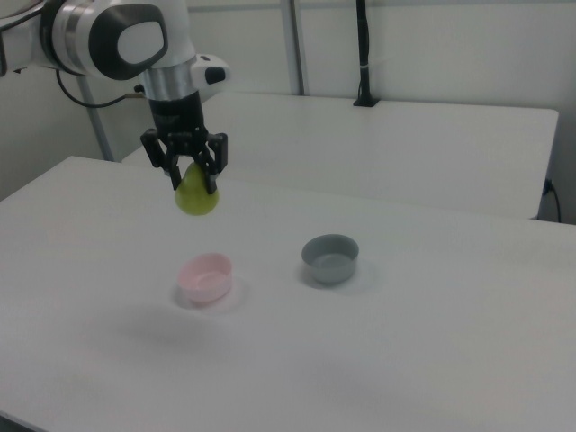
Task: Place the pear in the bowl
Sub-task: 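Carry the pear over the pink bowl and lower it in, then open the gripper to release the pear into the pink bowl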
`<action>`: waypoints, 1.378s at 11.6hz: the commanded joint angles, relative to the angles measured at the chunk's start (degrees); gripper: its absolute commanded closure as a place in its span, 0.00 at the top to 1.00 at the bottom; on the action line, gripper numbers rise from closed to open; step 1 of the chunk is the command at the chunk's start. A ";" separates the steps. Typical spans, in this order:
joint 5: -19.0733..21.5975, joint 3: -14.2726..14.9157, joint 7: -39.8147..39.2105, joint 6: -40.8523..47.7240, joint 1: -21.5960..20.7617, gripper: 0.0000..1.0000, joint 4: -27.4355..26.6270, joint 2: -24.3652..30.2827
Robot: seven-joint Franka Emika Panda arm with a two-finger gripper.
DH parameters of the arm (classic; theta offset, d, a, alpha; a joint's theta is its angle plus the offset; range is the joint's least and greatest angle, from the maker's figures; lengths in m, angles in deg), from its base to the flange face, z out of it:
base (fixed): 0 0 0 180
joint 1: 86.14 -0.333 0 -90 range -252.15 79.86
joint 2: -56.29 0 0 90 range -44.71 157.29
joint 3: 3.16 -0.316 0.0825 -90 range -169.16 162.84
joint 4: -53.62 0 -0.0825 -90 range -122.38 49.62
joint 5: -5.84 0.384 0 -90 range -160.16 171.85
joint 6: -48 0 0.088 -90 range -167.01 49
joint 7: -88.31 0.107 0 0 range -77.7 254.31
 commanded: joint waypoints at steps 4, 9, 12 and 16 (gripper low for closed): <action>-2.40 -3.81 9.12 -15.55 -3.45 0.01 -12.96 0.13; -6.78 -3.81 13.86 -24.35 -5.56 0.01 -14.12 -7.07; -9.52 -3.90 16.41 -27.25 -6.54 0.01 -14.56 -10.07; -12.94 -3.90 19.14 -28.32 -7.68 0.01 -14.56 -13.23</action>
